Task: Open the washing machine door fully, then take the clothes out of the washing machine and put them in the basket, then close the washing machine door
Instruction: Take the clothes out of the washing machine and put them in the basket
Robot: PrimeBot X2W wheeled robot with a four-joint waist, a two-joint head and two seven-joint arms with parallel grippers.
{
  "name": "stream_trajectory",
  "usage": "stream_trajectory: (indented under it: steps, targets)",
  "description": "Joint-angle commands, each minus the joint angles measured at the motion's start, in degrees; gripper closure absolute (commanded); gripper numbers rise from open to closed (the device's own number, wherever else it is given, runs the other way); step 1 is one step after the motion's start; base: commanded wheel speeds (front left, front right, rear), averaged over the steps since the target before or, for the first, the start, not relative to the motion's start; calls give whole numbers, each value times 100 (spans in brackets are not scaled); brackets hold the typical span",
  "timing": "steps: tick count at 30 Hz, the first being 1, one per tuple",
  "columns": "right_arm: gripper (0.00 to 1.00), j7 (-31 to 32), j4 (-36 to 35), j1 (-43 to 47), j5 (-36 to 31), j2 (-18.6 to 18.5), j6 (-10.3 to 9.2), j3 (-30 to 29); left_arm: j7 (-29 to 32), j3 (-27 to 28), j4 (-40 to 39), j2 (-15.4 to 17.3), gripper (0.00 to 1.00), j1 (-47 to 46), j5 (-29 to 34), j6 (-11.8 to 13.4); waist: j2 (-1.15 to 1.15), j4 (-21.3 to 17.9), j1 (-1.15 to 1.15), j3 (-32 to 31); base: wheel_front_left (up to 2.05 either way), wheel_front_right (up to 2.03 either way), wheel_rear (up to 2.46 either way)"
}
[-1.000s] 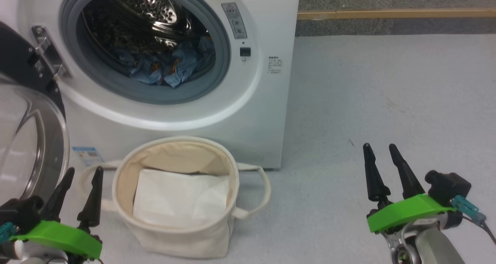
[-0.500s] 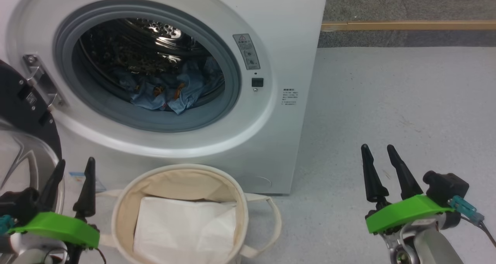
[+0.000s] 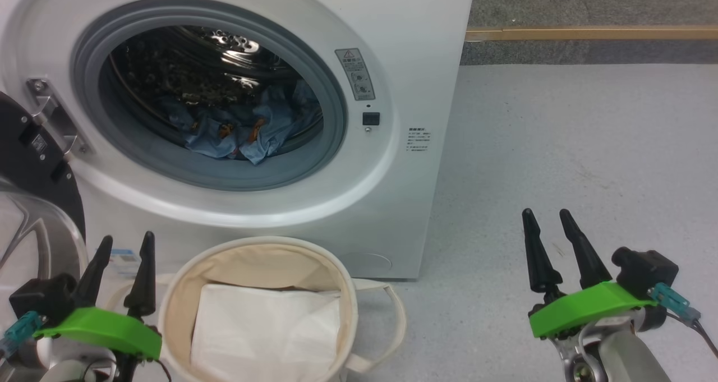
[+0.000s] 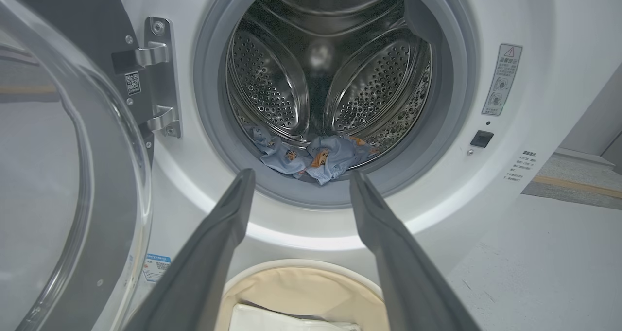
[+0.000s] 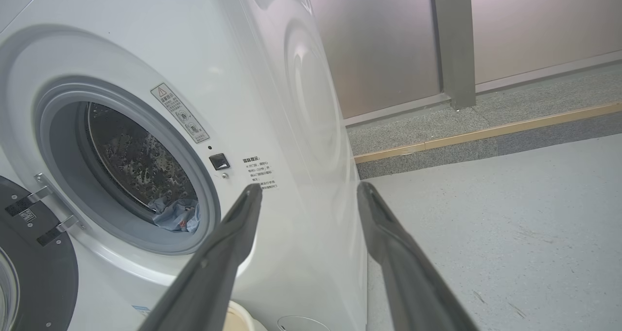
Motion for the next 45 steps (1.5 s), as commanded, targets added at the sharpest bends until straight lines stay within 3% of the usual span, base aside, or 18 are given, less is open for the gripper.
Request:
stream_trajectory:
  steps: [1,10,17,27,34,38,45]
  targets:
    - [0,-70,-200,-227,19,-5,1,121,-26,223,-141,168,0,-363,-2,22,0,-13,0,4,0,0,0]
    - [0,-70,-245,-293,13,-2,1,100,257,-14,8,70,0,-832,80,82,0,-108,0,199,0,0,0]
    - [0,-70,-360,-446,0,8,1,83,536,-342,529,32,0,-1756,503,297,0,-192,0,579,0,0,0]
    - [0,-70,-559,-743,-9,76,1,9,1146,-926,2153,-70,0,-3750,1433,938,0,-469,0,1395,0,0,0]
    - [0,-70,-727,-986,-5,149,1,-17,1477,-1352,3369,-239,0,-5229,1980,1231,0,-678,0,2036,0,0,0]
    - [0,-70,-807,-1117,24,181,1,17,1819,-1564,3985,-212,0,-5865,2232,1341,0,-809,0,2379,0,0,0]
    - [0,-70,-918,-1265,71,207,1,-56,2115,-1786,4635,-168,0,-6654,2423,1288,0,-957,0,2921,0,0,0]
